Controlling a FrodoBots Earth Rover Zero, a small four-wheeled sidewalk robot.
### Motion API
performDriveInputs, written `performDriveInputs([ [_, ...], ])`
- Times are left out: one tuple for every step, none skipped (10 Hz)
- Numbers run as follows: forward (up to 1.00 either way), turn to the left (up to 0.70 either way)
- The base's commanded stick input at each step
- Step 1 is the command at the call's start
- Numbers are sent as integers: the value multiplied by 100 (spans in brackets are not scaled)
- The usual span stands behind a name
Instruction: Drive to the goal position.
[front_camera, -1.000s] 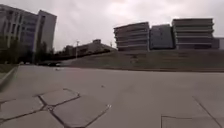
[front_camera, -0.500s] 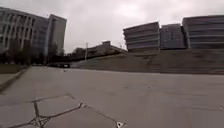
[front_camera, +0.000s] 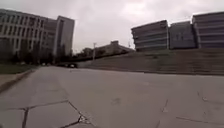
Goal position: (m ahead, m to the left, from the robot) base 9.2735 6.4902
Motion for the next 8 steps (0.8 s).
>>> performDriveInputs([
  [100,0],
  [100,0],
  [100,0],
  [100,0],
  [100,0],
  [100,0],
  [100,0],
  [100,0],
])
